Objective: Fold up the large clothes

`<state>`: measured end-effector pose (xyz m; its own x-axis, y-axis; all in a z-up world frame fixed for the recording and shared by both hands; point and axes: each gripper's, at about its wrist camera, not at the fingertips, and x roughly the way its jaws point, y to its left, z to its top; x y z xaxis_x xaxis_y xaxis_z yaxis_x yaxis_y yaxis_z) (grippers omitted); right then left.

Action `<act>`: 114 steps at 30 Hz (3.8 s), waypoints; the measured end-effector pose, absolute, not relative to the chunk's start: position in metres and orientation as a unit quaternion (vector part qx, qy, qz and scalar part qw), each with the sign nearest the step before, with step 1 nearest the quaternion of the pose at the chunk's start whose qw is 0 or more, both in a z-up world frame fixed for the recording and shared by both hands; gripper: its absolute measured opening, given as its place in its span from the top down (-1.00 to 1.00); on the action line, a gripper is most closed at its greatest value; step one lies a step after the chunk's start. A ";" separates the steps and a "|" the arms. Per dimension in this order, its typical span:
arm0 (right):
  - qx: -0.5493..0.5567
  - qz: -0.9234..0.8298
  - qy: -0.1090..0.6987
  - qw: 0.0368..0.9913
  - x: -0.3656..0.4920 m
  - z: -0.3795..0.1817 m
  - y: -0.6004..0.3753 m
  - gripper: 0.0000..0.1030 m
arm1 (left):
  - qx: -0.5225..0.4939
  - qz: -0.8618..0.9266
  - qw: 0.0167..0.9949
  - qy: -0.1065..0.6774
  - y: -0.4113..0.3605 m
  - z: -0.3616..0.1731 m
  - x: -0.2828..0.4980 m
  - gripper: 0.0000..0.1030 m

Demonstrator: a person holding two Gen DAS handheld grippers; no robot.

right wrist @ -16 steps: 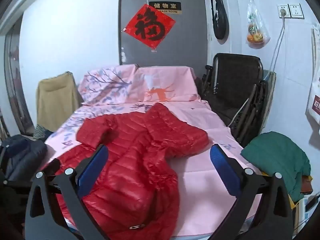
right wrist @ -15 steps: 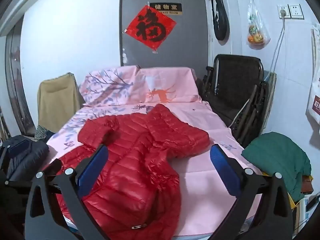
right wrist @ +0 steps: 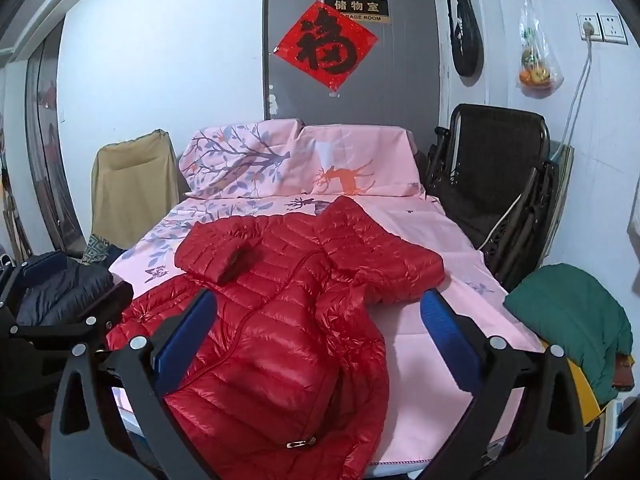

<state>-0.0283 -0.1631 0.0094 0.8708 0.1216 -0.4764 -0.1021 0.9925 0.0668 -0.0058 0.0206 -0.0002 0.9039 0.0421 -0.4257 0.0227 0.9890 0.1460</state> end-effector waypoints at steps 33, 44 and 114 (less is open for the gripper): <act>0.041 0.081 0.282 0.955 -0.025 0.002 -0.163 -0.92 | 0.077 0.002 0.971 0.225 0.020 0.001 -0.003 -0.93; 0.042 0.080 0.283 0.955 -0.027 0.003 -0.164 -0.92 | 0.078 0.001 0.971 0.227 0.021 0.000 -0.003 -0.93; 0.042 0.036 0.412 0.909 0.176 -0.097 -0.199 -0.92 | 0.077 0.037 0.912 0.401 0.061 -0.096 0.192 -0.93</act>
